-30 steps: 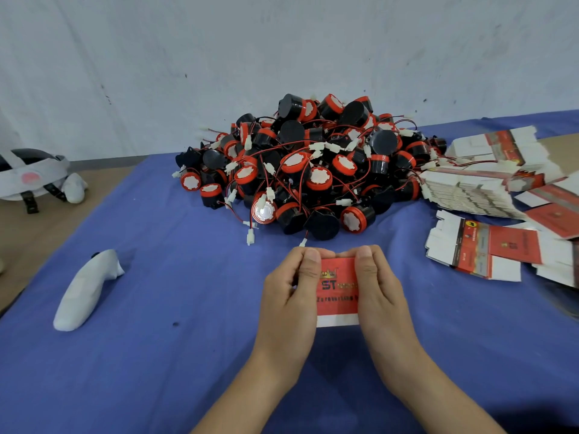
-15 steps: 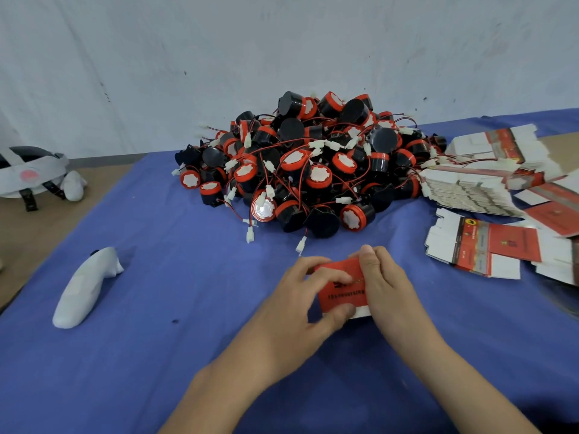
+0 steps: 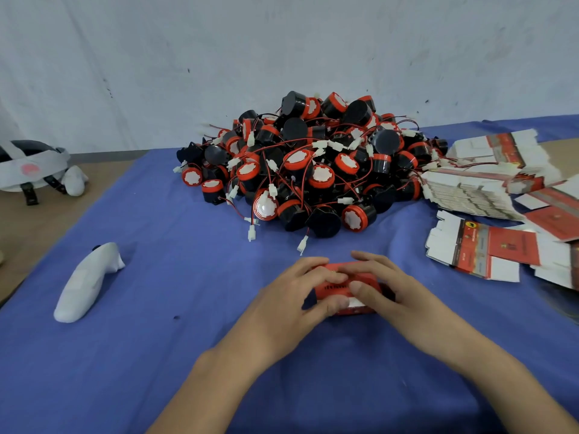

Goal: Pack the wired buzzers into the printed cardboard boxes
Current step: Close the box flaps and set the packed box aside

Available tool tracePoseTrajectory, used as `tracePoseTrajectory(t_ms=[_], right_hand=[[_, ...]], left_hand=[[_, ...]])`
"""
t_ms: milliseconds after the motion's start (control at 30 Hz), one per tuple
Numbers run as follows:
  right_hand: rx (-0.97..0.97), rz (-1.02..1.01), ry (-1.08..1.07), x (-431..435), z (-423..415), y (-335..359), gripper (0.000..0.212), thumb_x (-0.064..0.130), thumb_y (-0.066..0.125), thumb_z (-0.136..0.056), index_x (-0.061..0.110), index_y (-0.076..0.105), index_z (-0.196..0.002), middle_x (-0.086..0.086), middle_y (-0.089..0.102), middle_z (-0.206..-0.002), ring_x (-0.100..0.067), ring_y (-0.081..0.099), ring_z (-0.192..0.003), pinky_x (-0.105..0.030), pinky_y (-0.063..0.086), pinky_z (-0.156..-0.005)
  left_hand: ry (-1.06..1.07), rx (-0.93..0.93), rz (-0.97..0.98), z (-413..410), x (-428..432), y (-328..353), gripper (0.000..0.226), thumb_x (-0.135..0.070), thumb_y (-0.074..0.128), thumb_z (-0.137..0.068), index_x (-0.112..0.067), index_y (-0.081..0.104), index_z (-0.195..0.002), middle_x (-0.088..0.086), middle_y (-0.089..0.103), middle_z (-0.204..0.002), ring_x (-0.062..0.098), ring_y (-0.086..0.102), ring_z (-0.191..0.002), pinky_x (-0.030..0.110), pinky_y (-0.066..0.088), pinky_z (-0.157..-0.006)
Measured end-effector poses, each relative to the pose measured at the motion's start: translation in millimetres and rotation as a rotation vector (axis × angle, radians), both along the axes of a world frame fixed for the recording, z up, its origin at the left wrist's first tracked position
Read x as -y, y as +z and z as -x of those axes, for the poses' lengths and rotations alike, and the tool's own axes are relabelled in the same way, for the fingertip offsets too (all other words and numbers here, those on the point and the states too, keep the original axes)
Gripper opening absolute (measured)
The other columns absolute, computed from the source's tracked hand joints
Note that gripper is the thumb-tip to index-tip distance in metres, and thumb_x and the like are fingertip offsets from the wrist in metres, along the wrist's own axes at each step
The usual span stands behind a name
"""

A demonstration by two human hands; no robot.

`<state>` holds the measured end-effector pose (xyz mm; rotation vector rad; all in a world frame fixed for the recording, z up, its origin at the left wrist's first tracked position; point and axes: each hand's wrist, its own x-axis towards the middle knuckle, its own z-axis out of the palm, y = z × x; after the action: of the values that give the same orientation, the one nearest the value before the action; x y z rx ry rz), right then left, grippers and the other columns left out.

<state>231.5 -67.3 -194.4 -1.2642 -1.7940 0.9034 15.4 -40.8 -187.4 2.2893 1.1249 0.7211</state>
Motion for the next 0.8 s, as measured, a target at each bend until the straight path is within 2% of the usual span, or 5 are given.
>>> tracePoseTrajectory(t_ms=[200, 467, 533, 667, 800], right_hand=[[0.112, -0.111, 0.013, 1.4, -4.7, -1.1, 0.037, 0.058, 0.056, -0.086, 0.062, 0.058, -0.122, 0.041, 0.039, -0.144, 0.014, 0.046, -0.129, -0.004, 0.037, -0.098], [0.135, -0.103, 0.045, 3.8, -8.8, 0.6, 0.036, 0.062, 0.048, -0.094, 0.065, 0.051, -0.129, 0.042, 0.035, -0.148, 0.019, 0.04, -0.131, -0.003, 0.033, -0.101], [0.115, -0.084, 0.05, 4.4, -9.4, 2.1, 0.037, 0.063, 0.046, -0.095, 0.062, 0.051, -0.132, 0.041, 0.036, -0.148, 0.019, 0.038, -0.132, -0.004, 0.033, -0.103], [0.068, -0.046, 0.011, 6.8, -6.0, 6.2, 0.034, 0.063, 0.042, -0.096, 0.062, 0.05, -0.129, 0.035, 0.055, -0.133, 0.008, 0.057, -0.118, -0.011, 0.046, -0.092], [0.037, -0.058, -0.031, 7.8, -2.9, 6.6, 0.029, 0.06, 0.044, -0.098, 0.055, 0.051, -0.125, 0.027, 0.067, -0.113, 0.002, 0.065, -0.103, -0.01, 0.047, -0.081]], left_hand=[[0.053, -0.105, -0.165, -2.6, 2.4, -3.1, 0.044, -0.07, 0.035, -0.089, -0.052, 0.041, -0.129, -0.029, 0.037, -0.145, -0.006, 0.044, -0.126, 0.035, 0.052, -0.093], [-0.021, -0.088, -0.098, 6.7, 1.2, -5.1, 0.052, -0.076, 0.036, -0.088, -0.061, 0.033, -0.137, -0.037, 0.021, -0.153, -0.013, 0.035, -0.132, 0.01, 0.039, -0.098], [-0.007, -0.045, -0.081, 6.3, 1.4, -4.8, 0.05, -0.078, 0.033, -0.088, -0.062, 0.031, -0.135, -0.037, 0.027, -0.151, -0.012, 0.039, -0.13, 0.016, 0.043, -0.099], [0.012, 0.074, -0.011, 4.4, 1.2, -0.4, 0.042, -0.079, 0.033, -0.088, -0.066, 0.04, -0.127, -0.049, 0.04, -0.131, -0.008, 0.054, -0.114, 0.026, 0.054, -0.091], [0.005, 0.178, 0.031, 2.4, -1.2, 0.6, 0.025, -0.07, 0.042, -0.093, -0.076, 0.045, -0.116, -0.04, 0.052, -0.127, -0.008, 0.057, -0.113, 0.024, 0.056, -0.086]])
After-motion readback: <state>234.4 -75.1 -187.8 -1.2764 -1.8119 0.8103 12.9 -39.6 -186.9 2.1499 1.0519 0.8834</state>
